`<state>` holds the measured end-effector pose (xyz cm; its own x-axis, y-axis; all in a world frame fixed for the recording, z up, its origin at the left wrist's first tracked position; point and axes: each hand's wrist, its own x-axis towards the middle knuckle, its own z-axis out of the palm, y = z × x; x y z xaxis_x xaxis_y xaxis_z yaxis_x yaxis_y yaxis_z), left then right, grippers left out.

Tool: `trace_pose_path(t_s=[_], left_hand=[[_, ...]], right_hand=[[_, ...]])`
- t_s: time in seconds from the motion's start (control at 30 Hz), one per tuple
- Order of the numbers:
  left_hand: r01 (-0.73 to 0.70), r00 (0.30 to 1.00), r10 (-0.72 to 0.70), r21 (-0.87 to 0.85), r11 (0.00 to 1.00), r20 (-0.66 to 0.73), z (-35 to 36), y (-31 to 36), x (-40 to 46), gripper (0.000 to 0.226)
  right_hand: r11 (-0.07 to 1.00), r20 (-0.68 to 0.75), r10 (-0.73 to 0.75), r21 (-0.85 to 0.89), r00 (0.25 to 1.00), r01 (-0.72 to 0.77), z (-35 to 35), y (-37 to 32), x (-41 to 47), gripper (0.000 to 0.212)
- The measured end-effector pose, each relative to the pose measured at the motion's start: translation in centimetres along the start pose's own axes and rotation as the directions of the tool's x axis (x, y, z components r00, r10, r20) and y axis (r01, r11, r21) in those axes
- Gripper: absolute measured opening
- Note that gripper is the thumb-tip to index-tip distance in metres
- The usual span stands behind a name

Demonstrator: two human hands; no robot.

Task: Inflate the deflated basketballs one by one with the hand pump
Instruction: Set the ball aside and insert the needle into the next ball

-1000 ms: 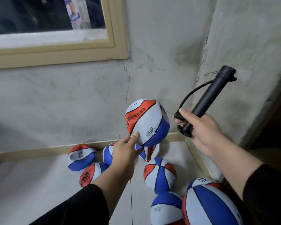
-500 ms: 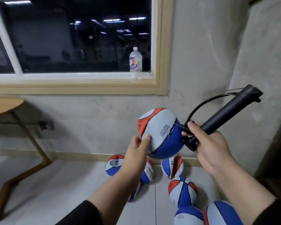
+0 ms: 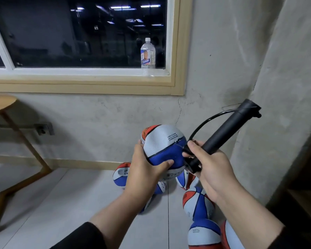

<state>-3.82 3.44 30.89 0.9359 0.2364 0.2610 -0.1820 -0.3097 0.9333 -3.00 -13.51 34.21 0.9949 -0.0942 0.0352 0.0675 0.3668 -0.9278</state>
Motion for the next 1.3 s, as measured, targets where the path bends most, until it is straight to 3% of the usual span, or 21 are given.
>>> trace_pose_path(t_s=[0.13,0.23,0.33,0.57,0.77,1.3], left_hand=[[0.025,1.000,-0.025,0.010,1.000,-0.004,-1.3,-0.9,1.1,0.049],[0.061,0.998,-0.061,0.011,0.998,0.022,-2.1,-1.7,1.9,0.051],[0.078,0.997,-0.077,0.000,0.997,0.024,-2.3,-2.4,2.2,0.053],[0.117,0.993,-0.117,0.002,0.993,0.020,-1.5,-2.5,2.5,0.054],[0.093,0.995,-0.093,-0.001,0.996,0.033,-0.7,-2.2,2.5,0.046],[0.075,0.996,-0.075,0.011,0.997,0.038,-1.1,-2.1,2.1,0.052]], right_hand=[[1.000,-0.058,-0.027,0.014,0.998,0.028,-0.4,0.1,1.7,0.017],[0.993,-0.032,-0.106,-0.064,0.994,0.104,-0.4,-0.1,2.8,0.015],[0.988,0.031,-0.095,-0.117,0.995,0.098,-0.2,0.5,3.3,0.019],[0.961,-0.018,-0.137,-0.245,0.990,0.128,-0.5,1.1,3.9,0.008],[0.929,0.000,-0.179,-0.329,0.984,0.169,-1.3,0.7,4.1,0.012],[0.905,0.057,-0.204,-0.370,0.977,0.211,-1.8,0.6,4.0,0.009]])
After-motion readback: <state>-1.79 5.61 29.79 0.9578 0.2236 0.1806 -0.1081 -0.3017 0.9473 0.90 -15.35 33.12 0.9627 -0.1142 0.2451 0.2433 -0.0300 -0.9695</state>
